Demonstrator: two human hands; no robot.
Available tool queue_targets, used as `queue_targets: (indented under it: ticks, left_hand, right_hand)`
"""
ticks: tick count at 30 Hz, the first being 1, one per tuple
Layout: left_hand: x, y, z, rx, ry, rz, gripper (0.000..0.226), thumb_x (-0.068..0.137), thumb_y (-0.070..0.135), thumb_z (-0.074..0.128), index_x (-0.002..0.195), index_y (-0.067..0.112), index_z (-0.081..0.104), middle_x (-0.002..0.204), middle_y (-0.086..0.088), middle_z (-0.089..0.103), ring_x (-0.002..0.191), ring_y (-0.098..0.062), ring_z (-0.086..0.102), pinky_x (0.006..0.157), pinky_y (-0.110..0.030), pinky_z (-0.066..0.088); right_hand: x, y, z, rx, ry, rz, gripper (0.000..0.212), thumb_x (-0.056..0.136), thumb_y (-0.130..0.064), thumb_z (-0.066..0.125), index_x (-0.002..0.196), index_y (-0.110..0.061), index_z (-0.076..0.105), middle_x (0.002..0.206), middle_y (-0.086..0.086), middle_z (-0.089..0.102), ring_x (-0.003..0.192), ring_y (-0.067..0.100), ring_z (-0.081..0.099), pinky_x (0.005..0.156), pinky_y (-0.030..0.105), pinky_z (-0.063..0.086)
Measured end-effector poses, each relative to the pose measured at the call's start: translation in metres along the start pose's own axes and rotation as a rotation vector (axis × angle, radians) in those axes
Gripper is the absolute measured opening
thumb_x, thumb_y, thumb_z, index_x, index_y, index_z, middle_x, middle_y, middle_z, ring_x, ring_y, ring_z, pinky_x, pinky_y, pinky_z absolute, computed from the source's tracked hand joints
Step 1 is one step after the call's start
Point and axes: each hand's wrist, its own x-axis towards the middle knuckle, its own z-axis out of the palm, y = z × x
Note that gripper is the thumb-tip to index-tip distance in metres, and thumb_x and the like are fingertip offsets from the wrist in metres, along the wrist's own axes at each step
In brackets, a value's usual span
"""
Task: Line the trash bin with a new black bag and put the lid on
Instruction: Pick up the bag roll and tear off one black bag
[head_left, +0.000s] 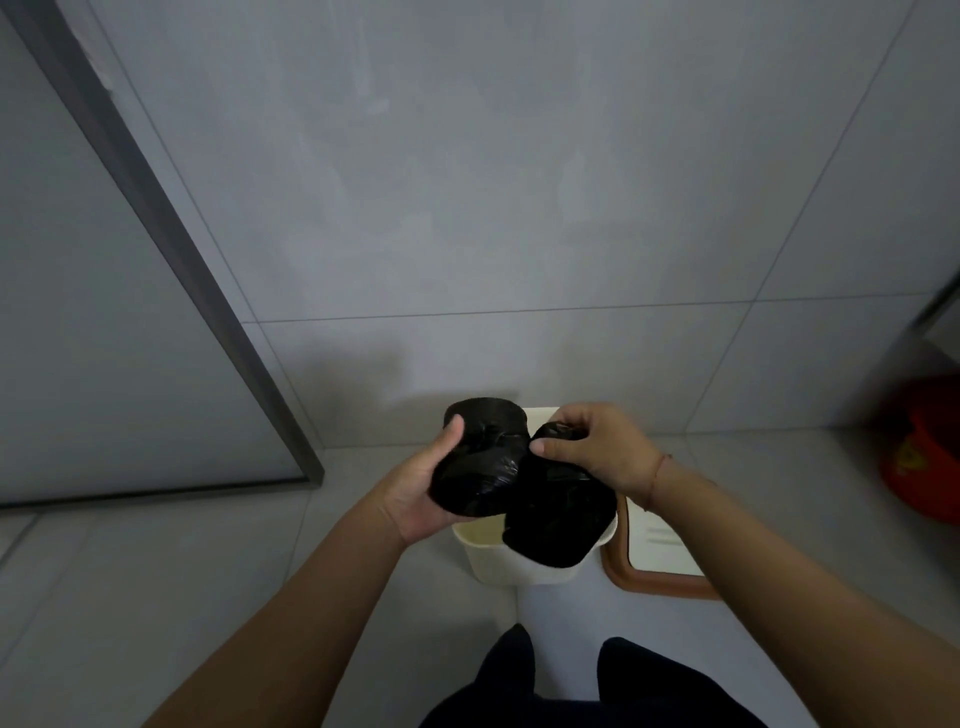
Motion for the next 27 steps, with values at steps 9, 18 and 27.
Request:
queue_targets:
  ticks: [9,18,27]
  left_hand:
    - [0.015,0.008,0.021,0.018,0.282,0.150,0.021,0.077,0.009,0.065,0.097,0.007,0.070,0.080,-0.011,0.076,0.068,-0.023,0.074,0.061,-0.029,0.059]
    - [0.016,0.015,0.005,-0.178,0.333,0.303,0.042,0.099,0.005,0.026,0.079,0.003,0.064,0.066,-0.010,0.063,0.053,-0.012,0.063,0.064,-0.024,0.054]
    - [0.002,0.002,-0.083,0.292,0.919,0.330,0.072,0.066,0.002,0.078,0.131,0.009,0.049,0.125,-0.013,0.058,0.107,-0.035,0.060,0.095,-0.053,0.049]
  right_hand:
    - [-0.001,0.017,-0.003,0.124,0.292,-0.017,0.031,0.088,-0.015,0.061,0.059,-0.011,0.050,0.057,0.005,0.044,0.055,0.014,0.041,0.051,0.022,0.038]
    - [-0.005,0.034,-0.030,0.238,0.665,0.050,0.019,0.089,-0.018,0.058,0.073,-0.008,0.061,0.073,0.014,0.060,0.073,0.022,0.056,0.069,0.035,0.049]
    - [-0.002,0.029,-0.037,0.033,0.497,-0.011,0.031,0.089,-0.025,0.059,0.059,-0.019,0.052,0.057,-0.001,0.053,0.053,0.011,0.050,0.041,0.007,0.039]
